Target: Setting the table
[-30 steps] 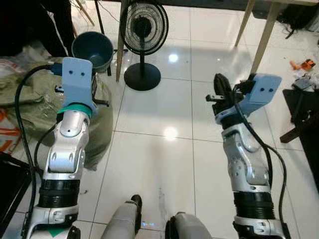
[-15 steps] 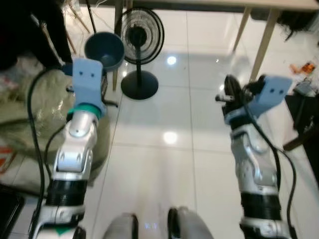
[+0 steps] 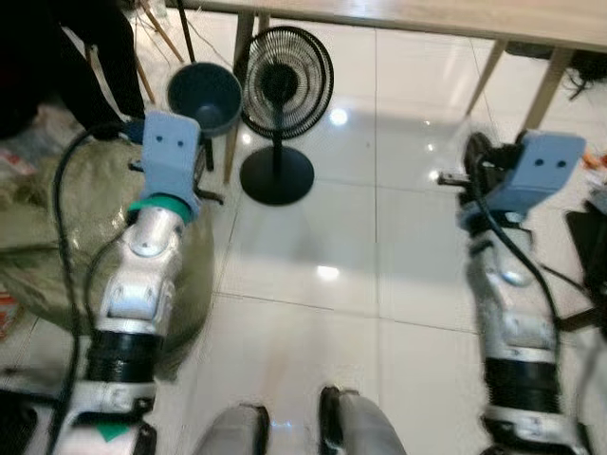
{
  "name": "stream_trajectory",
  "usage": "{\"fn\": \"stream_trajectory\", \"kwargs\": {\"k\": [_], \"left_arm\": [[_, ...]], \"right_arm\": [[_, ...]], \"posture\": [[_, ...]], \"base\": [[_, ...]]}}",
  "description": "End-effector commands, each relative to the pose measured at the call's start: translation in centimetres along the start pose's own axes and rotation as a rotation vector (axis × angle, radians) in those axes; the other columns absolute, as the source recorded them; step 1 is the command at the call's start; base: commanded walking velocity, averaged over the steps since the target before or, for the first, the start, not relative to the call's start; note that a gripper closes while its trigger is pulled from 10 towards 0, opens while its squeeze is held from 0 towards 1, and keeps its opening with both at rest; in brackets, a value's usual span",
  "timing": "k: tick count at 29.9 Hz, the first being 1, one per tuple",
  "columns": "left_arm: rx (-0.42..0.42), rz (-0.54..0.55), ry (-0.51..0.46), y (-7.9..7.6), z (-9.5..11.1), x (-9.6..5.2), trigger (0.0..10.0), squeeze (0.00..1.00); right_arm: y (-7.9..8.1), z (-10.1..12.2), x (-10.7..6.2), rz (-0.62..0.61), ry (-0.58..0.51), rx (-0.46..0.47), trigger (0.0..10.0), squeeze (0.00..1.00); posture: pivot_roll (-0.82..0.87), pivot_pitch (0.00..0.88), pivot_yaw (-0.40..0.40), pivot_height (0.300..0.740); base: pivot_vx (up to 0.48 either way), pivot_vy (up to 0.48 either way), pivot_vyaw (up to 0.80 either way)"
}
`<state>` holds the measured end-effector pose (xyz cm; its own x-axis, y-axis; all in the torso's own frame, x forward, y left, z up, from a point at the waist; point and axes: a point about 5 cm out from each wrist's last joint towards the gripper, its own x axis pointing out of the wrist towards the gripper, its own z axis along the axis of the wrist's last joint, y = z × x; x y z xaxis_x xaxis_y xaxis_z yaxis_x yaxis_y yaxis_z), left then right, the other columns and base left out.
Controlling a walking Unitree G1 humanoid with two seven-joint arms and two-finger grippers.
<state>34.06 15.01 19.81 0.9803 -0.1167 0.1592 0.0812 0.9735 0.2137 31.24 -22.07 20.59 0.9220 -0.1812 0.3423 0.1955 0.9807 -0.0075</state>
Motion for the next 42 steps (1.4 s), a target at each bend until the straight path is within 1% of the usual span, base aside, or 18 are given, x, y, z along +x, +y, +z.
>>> {"fn": "stream_trajectory", "kwargs": {"k": [1, 2, 3, 4, 5, 7, 8, 12, 14, 15, 17, 21, 25, 34, 42], "left_arm": [[-0.005, 0.016, -0.003, 0.7, -0.2, 0.0, 10.0, 0.00], [-0.005, 0.016, -0.003, 0.7, -0.2, 0.0, 10.0, 0.00], [-0.009, 0.011, -0.005, 0.6, -0.1, 0.3, 10.0, 0.00], [-0.009, 0.011, -0.005, 0.6, -0.1, 0.3, 10.0, 0.00], [-0.015, 0.001, -0.009, 0.5, -0.1, 0.5, 10.0, 0.00], [-0.027, -0.032, -0.022, 0.0, 0.2, 0.7, 10.0, 0.00], [-0.029, -0.052, -0.030, -0.4, 0.4, 0.6, 10.0, 0.00], [-0.029, -0.064, -0.035, -0.6, 0.4, 0.6, 10.0, 0.00], [-0.028, -0.094, -0.040, -1.5, 0.4, -0.1, 10.0, 0.00], [-0.028, -0.094, -0.040, -1.5, 0.4, -0.1, 10.0, 0.00], [-0.034, -0.101, -0.041, -1.9, 0.3, -0.4, 10.0, 0.00], [-0.036, -0.099, -0.041, -2.0, 0.2, -0.5, 10.0, 0.00], [-0.037, -0.089, -0.046, -1.7, 0.1, -0.4, 10.0, 0.00], [-0.037, -0.084, -0.049, -1.5, 0.1, -0.3, 10.0, 0.00], [-0.038, -0.079, -0.047, -1.6, 0.1, -0.4, 10.0, 0.00]], "right_arm": [[0.2, -0.4, -0.3, 0.002, 0.020, -0.005, 10.0, 0.00], [0.2, -0.4, -0.3, 0.002, 0.020, -0.005, 10.0, 0.00], [-0.4, -0.1, -0.3, 0.000, 0.017, -0.014, 10.0, 0.00], [-0.4, -0.1, -0.3, 0.000, 0.017, -0.014, 10.0, 0.00], [-0.8, 0.1, -0.3, -0.002, 0.015, -0.021, 10.0, 0.00], [-1.0, 0.3, -0.4, -0.001, 0.009, -0.006, 10.0, 0.00], [-1.0, 0.2, -0.4, 0.013, 0.009, 0.018, 10.0, 0.00], [-0.9, 0.1, -0.4, 0.024, 0.008, 0.036, 10.0, 0.00], [-0.6, -0.2, -0.7, 0.055, 0.005, 0.094, 10.0, 0.00], [-0.6, -0.2, -0.7, 0.055, 0.005, 0.094, 10.0, 0.00], [-0.1, -0.4, -0.9, 0.075, 0.009, 0.121, 10.0, 0.00], [0.1, -0.5, -0.9, 0.079, 0.013, 0.122, 10.0, 0.00], [0.3, -0.6, -0.6, 0.081, 0.028, 0.124, 10.0, 0.00], [0.2, -0.7, -0.6, 0.080, 0.036, 0.124, 10.0, 0.00], [0.2, -0.7, -0.5, 0.081, 0.033, 0.127, 10.0, 0.00]], "posture": [[0.02, 0.065, 0.031, 0.740], [0.02, 0.065, 0.031, 0.740], [0.02, 0.065, 0.034, 0.740], [0.02, 0.065, 0.034, 0.740], [0.01, 0.065, 0.040, 0.740], [0.00, 0.066, 0.044, 0.740], [0.00, 0.068, 0.049, 0.740], [0.00, 0.068, 0.049, 0.740], [0.00, 0.074, 0.052, 0.740], [0.00, 0.074, 0.052, 0.740], [0.01, 0.079, 0.041, 0.740], [0.01, 0.079, 0.041, 0.740], [0.02, 0.082, 0.032, 0.740], [0.02, 0.086, 0.031, 0.740], [0.02, 0.088, 0.029, 0.740]], "base": [[0.458, 0.000, 0.00], [0.458, 0.000, 0.00], [0.454, 0.000, 0.00], [0.454, 0.000, 0.00], [0.454, 0.000, 0.00], [0.454, 0.000, 0.00], [0.450, 0.000, 0.00], [0.452, 0.000, 0.00], [0.450, 0.000, 0.00], [0.450, 0.000, 0.00], [0.452, 0.000, 0.00], [0.450, 0.000, 0.00], [0.450, 0.000, -0.80], [0.451, 0.000, -0.80], [0.452, 0.000, 0.00]]}}
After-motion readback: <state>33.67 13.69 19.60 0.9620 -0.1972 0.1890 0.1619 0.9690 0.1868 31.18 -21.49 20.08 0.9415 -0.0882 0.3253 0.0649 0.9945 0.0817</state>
